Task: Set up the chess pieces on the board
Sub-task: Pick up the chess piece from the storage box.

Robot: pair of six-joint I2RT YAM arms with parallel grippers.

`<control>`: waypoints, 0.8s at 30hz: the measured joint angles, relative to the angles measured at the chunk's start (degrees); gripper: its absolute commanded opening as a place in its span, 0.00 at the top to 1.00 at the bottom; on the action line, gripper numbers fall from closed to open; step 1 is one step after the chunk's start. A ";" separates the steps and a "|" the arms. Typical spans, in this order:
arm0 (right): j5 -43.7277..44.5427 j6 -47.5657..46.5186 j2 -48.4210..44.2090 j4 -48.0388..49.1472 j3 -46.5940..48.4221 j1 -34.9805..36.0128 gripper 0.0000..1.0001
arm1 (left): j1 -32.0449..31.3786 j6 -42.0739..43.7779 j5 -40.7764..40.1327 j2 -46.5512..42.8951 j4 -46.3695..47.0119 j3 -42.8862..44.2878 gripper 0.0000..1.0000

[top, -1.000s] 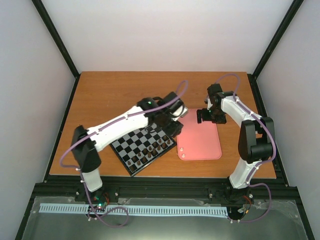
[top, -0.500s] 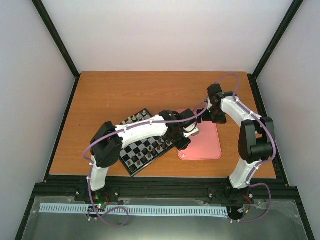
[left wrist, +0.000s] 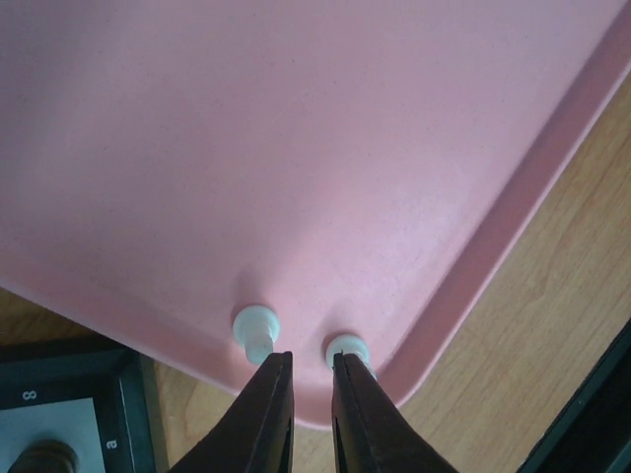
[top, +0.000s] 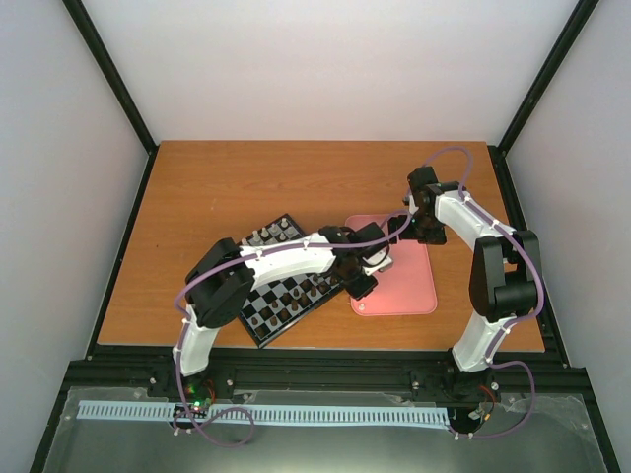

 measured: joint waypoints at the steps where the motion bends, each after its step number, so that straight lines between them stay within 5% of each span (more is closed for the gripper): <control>1: 0.00 0.00 0.00 0.02 0.00 0.00 0.00 | 0.00 -0.09 0.00 0.17 0.31 0.00 0.86; 10: -0.15 -0.04 0.00 0.02 0.00 0.00 0.00 | 0.00 -1.49 -2.40 1.36 2.05 -1.55 0.76; 24: -0.26 -0.24 0.02 0.02 0.00 0.02 0.00 | 0.00 -2.27 -3.06 1.38 4.52 -2.45 0.77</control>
